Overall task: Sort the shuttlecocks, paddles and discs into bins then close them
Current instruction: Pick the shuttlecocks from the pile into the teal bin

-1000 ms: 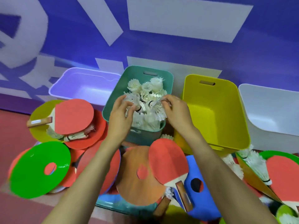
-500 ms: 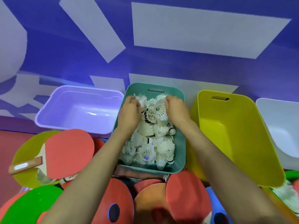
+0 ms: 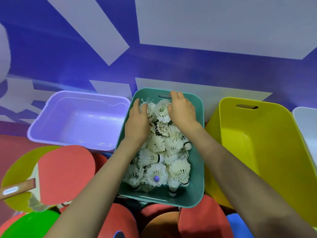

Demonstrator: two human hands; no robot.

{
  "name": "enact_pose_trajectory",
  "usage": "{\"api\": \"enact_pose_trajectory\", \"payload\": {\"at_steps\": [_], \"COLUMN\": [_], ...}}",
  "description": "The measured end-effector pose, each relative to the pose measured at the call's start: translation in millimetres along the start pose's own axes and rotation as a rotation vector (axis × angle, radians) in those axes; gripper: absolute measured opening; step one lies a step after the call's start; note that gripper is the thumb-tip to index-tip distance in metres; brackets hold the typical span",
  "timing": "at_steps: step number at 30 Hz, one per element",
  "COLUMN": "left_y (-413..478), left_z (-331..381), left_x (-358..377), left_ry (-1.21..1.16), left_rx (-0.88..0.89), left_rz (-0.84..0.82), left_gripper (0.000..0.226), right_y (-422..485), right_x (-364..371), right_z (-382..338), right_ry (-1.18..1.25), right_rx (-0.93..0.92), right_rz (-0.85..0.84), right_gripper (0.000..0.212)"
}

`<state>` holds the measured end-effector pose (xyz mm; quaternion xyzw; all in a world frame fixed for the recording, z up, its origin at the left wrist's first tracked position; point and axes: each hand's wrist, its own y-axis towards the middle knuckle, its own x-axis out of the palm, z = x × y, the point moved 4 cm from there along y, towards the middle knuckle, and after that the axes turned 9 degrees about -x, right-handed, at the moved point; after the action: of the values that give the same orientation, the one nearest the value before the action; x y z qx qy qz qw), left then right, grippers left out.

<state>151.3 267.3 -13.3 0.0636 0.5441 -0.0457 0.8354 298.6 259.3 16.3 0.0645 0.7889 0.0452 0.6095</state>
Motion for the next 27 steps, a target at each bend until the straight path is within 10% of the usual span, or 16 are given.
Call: {"api": "enact_pose_trajectory", "payload": {"at_steps": [13, 20, 27], "left_y": [-6, -8, -7], "left_z": [-2, 8, 8], "left_x": [14, 4, 23], "left_ry": [0.212, -0.005, 0.195], "left_rx": [0.1, 0.169, 0.117], "left_rz": [-0.307, -0.186, -0.527], "left_gripper": [0.045, 0.053, 0.066], "right_y": [6, 8, -14], "right_x": [8, 22, 5], "right_z": [-6, -4, -1], "right_ry": [-0.098, -0.144, -0.156], "right_rx": [-0.035, 0.055, -0.071], "right_rz": [-0.032, -0.2, -0.356], "right_gripper": [0.025, 0.02, 0.038]}}
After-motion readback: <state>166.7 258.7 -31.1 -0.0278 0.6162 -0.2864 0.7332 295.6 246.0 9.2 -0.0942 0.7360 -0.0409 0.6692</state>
